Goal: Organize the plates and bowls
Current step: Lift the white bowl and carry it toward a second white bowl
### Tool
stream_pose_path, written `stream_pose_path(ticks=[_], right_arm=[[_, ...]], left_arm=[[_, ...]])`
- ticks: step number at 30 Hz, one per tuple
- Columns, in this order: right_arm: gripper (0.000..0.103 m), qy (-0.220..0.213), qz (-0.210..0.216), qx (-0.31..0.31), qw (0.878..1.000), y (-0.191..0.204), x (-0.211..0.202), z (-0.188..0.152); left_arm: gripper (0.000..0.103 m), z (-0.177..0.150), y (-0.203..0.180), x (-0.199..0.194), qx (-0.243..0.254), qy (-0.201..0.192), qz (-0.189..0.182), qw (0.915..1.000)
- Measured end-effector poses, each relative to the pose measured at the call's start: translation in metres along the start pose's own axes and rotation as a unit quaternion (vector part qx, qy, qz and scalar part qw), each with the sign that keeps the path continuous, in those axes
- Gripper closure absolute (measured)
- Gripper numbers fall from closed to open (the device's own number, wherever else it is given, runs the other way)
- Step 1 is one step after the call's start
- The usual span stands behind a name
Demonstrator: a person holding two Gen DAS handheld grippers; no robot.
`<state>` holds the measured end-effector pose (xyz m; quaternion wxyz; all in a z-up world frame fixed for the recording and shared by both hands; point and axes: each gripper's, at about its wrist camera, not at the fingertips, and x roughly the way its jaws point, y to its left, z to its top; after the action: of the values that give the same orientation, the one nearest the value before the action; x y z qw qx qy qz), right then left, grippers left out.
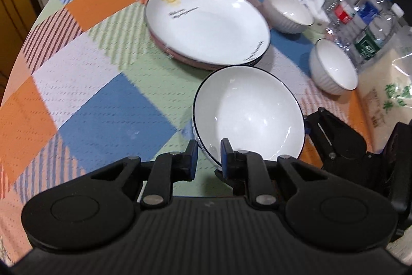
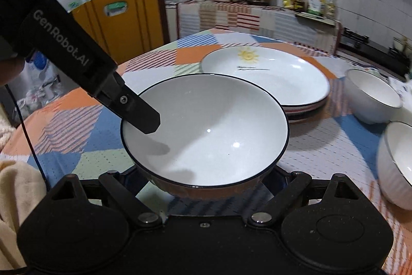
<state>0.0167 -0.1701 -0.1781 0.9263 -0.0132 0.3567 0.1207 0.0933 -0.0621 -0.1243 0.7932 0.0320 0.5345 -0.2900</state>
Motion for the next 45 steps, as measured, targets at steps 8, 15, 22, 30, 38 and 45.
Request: stream_pose_path(ticks=[8, 15, 22, 30, 38, 45], right_arm=[[0.009, 0.017, 0.007, -0.020, 1.000, 0.013, 0.012, -0.003], [0.009, 0.018, 0.000, -0.037, 0.999, 0.014, 0.016, -0.003], [0.009, 0.052, -0.015, -0.039, 0.998, 0.013, 0.004, -0.010], [0.009, 0.022, -0.058, 0.003, 0.998, -0.013, -0.069, -0.019], [0.009, -0.033, -0.124, 0.137, 0.982, -0.069, -0.101, -0.031], [0.009, -0.024, -0.188, 0.197, 0.962, -0.103, -0.081, -0.047]], left_arm=[[0.085, -0.006, 0.006, 0.016, -0.009, 0.010, 0.019, 0.9997], [0.084, -0.008, 0.009, 0.020, -0.025, 0.009, 0.010, 0.9996], [0.071, -0.010, 0.007, 0.009, -0.014, 0.012, 0.026, 0.9995], [0.064, 0.012, -0.025, -0.028, 0.037, -0.015, 0.013, 0.9991], [0.058, 0.025, -0.077, -0.023, 0.060, -0.049, -0.033, 0.9964], [0.045, 0.046, -0.106, 0.001, 0.055, -0.078, -0.065, 0.9933]])
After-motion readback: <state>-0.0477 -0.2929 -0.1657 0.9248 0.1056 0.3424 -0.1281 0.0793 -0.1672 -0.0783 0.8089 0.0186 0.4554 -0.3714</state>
